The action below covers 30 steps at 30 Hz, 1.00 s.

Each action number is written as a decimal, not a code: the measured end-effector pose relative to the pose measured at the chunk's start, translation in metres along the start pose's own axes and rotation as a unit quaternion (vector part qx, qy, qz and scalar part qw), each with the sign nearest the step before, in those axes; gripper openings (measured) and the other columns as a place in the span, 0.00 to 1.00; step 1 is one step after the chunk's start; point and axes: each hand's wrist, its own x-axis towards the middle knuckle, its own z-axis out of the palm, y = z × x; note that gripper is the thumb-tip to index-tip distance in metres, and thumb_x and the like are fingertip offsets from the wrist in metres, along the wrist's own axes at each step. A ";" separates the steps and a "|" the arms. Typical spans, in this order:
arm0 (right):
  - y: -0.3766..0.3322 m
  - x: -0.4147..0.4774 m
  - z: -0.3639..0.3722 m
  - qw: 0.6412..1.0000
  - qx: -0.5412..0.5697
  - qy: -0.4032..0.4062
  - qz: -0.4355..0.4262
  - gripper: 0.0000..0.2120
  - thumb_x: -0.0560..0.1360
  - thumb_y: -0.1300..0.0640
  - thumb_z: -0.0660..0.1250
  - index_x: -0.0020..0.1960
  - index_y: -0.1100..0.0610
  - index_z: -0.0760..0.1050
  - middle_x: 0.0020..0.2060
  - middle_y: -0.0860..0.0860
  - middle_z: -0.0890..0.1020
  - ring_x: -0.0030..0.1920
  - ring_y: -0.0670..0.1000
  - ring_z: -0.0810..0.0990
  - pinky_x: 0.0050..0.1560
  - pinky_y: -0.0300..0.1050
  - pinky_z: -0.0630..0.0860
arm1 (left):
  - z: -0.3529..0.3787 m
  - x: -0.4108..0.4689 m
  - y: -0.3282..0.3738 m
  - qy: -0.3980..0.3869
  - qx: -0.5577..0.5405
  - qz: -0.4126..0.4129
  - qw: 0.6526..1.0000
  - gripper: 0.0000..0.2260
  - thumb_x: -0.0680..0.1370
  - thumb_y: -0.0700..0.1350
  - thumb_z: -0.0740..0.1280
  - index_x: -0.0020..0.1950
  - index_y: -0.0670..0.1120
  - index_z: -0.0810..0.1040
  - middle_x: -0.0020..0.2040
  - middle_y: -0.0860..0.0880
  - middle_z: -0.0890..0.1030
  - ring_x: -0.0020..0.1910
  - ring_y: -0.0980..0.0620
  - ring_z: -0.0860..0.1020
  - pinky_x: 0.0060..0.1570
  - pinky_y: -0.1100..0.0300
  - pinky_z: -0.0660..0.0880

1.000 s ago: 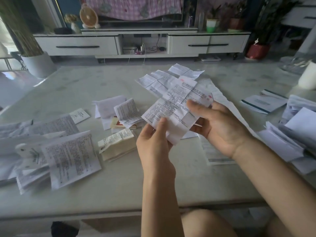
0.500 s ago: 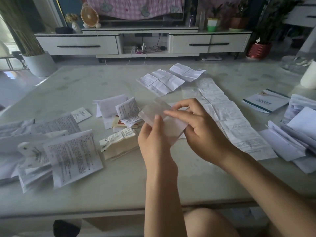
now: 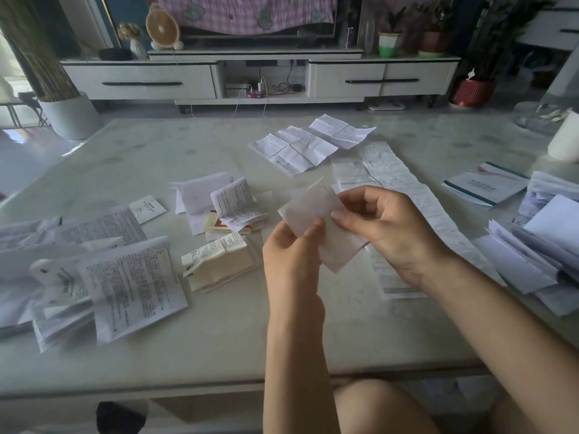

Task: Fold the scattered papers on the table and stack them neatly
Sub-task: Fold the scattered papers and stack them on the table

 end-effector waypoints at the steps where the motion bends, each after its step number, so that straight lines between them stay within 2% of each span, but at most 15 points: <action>1: -0.002 0.000 -0.002 1.000 -0.003 -0.012 -0.002 0.06 0.72 0.66 0.68 0.45 0.56 0.78 0.41 0.54 0.81 0.40 0.46 0.79 0.39 0.33 0.77 | -0.001 0.000 0.001 -0.002 -0.001 0.006 1.000 0.07 0.71 0.37 0.70 0.48 0.43 0.81 0.45 0.45 0.84 0.45 0.47 0.80 0.52 0.51 0.76; 3: -0.006 0.000 -0.008 0.998 -0.023 -0.052 0.002 0.05 0.72 0.67 0.68 0.44 0.57 0.78 0.40 0.53 0.81 0.39 0.45 0.79 0.39 0.34 0.76 | -0.003 0.000 0.000 -0.005 0.009 0.018 1.000 0.17 0.64 0.41 0.72 0.51 0.42 0.81 0.46 0.44 0.84 0.43 0.49 0.81 0.50 0.53 0.77; 4: -0.008 -0.001 -0.011 0.996 -0.036 -0.078 0.010 0.04 0.71 0.66 0.69 0.43 0.58 0.79 0.39 0.53 0.82 0.39 0.45 0.80 0.41 0.35 0.76 | -0.005 0.001 0.000 -0.001 0.030 0.031 0.999 0.18 0.62 0.42 0.73 0.51 0.43 0.81 0.45 0.44 0.84 0.41 0.51 0.81 0.47 0.56 0.77; 6: -0.011 -0.001 -0.018 0.990 -0.067 -0.123 0.023 0.04 0.70 0.67 0.70 0.42 0.59 0.80 0.38 0.54 0.83 0.40 0.46 0.81 0.45 0.35 0.77 | -0.008 0.001 0.001 0.004 0.100 0.067 0.993 0.15 0.60 0.42 0.76 0.46 0.48 0.82 0.40 0.48 0.84 0.36 0.56 0.80 0.39 0.64 0.76; 9: -0.014 -0.004 -0.024 0.981 -0.102 -0.163 0.033 0.08 0.69 0.70 0.70 0.40 0.58 0.82 0.36 0.51 0.84 0.39 0.44 0.82 0.43 0.32 0.77 | -0.012 0.001 0.004 -0.035 0.226 0.115 0.967 0.09 0.59 0.47 0.76 0.37 0.54 0.82 0.34 0.53 0.82 0.32 0.58 0.78 0.33 0.65 0.73; 12: -0.014 -0.006 -0.024 0.981 -0.103 -0.165 0.029 0.06 0.69 0.68 0.71 0.41 0.58 0.82 0.38 0.52 0.85 0.41 0.45 0.82 0.47 0.34 0.78 | -0.012 0.000 0.003 -0.042 0.268 0.157 0.950 0.08 0.67 0.42 0.76 0.33 0.54 0.81 0.27 0.57 0.78 0.29 0.60 0.75 0.32 0.65 0.70; 13: -0.014 -0.006 -0.024 0.982 -0.104 -0.154 0.027 0.04 0.68 0.64 0.73 0.41 0.58 0.82 0.38 0.52 0.85 0.40 0.45 0.81 0.46 0.36 0.77 | -0.011 0.001 0.003 -0.023 0.253 0.168 0.953 0.08 0.68 0.42 0.75 0.32 0.54 0.82 0.27 0.56 0.78 0.29 0.59 0.74 0.33 0.64 0.70; 14: -0.015 -0.005 -0.024 0.984 -0.104 -0.140 0.026 0.05 0.66 0.59 0.74 0.40 0.58 0.82 0.35 0.51 0.84 0.38 0.44 0.80 0.41 0.36 0.76 | -0.010 0.001 0.003 -0.003 0.222 0.172 0.960 0.08 0.69 0.42 0.75 0.32 0.53 0.82 0.27 0.56 0.78 0.29 0.58 0.74 0.33 0.63 0.70; 16: -0.015 -0.003 -0.028 0.988 -0.097 -0.114 0.034 0.12 0.60 0.51 0.73 0.37 0.59 0.80 0.29 0.49 0.81 0.31 0.43 0.76 0.31 0.34 0.71 | -0.005 -0.001 0.003 0.029 0.137 0.154 0.978 0.08 0.70 0.42 0.74 0.32 0.50 0.81 0.26 0.56 0.77 0.28 0.58 0.72 0.32 0.65 0.70; 19: -0.017 0.002 -0.036 0.992 -0.018 -0.110 0.067 0.07 0.60 0.55 0.71 0.35 0.57 0.81 0.31 0.50 0.82 0.32 0.45 0.78 0.34 0.35 0.75 | 0.003 -0.006 0.005 0.046 0.065 0.127 0.989 0.08 0.74 0.41 0.70 0.35 0.48 0.81 0.26 0.56 0.78 0.28 0.62 0.73 0.30 0.71 0.69; 22: -0.017 0.005 -0.036 0.987 0.074 -0.104 0.093 0.04 0.61 0.60 0.70 0.34 0.58 0.83 0.32 0.50 0.84 0.33 0.44 0.81 0.37 0.32 0.77 | 0.006 -0.008 0.007 0.047 0.029 0.103 0.993 0.08 0.76 0.43 0.67 0.39 0.48 0.83 0.30 0.56 0.81 0.31 0.63 0.76 0.33 0.72 0.71; 24: -0.016 0.006 -0.031 0.990 0.075 -0.082 0.090 0.04 0.59 0.59 0.71 0.33 0.58 0.83 0.32 0.50 0.84 0.33 0.45 0.81 0.37 0.33 0.77 | 0.005 -0.006 0.007 0.071 0.020 0.102 0.992 0.08 0.76 0.43 0.67 0.38 0.48 0.83 0.30 0.57 0.81 0.31 0.64 0.76 0.34 0.72 0.71; 27: -0.013 0.008 -0.022 0.996 0.029 -0.026 0.085 0.11 0.56 0.55 0.73 0.34 0.60 0.77 0.27 0.51 0.79 0.24 0.44 0.74 0.25 0.34 0.71 | 0.003 -0.004 0.007 0.123 0.021 0.128 0.984 0.09 0.76 0.43 0.67 0.36 0.50 0.82 0.30 0.58 0.81 0.32 0.64 0.76 0.37 0.69 0.73; 29: -0.011 0.008 -0.018 0.994 0.023 -0.036 0.096 0.13 0.56 0.54 0.73 0.36 0.59 0.74 0.29 0.52 0.75 0.24 0.44 0.71 0.23 0.34 0.69 | 0.001 -0.003 0.007 0.159 0.021 0.151 0.975 0.10 0.76 0.43 0.67 0.35 0.52 0.81 0.28 0.59 0.80 0.31 0.65 0.75 0.37 0.69 0.72; 30: -0.009 0.007 -0.015 0.991 0.026 -0.070 0.108 0.13 0.58 0.54 0.73 0.37 0.59 0.75 0.30 0.52 0.76 0.26 0.45 0.72 0.25 0.35 0.71 | -0.002 -0.002 0.008 0.181 0.016 0.159 0.970 0.11 0.76 0.43 0.67 0.35 0.52 0.81 0.27 0.60 0.79 0.30 0.65 0.74 0.36 0.69 0.71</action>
